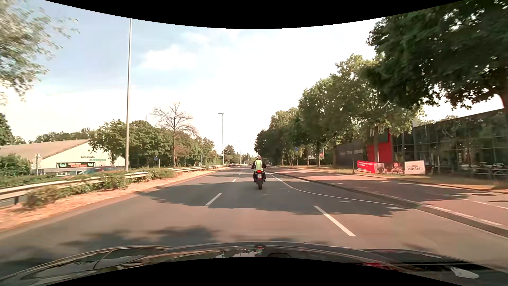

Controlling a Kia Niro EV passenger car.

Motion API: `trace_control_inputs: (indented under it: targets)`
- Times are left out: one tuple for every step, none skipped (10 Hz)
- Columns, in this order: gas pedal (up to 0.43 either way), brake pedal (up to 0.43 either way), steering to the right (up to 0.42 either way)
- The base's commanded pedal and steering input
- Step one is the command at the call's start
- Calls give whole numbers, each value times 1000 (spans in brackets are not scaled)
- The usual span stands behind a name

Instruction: Follow the waypoints while adhering to traffic rules and regulations

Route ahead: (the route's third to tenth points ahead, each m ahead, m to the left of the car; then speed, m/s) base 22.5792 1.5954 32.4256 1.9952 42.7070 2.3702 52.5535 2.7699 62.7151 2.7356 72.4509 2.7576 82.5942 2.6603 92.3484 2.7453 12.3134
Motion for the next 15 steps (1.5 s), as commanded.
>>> trace_control_inputs:
  targets:
    - [189, 0, -8]
    - [189, 0, -8]
    - [189, 0, -9]
    - [189, 0, -14]
    - [189, 0, -16]
    - [189, 0, -16]
    - [189, 0, -16]
    - [189, 0, -16]
    - [189, 0, -16]
    - [189, 0, -17]
    - [177, 0, -16]
    - [177, 0, -14]
    - [169, 0, -12]
    - [157, 0, -11]
    - [157, 0, -11]
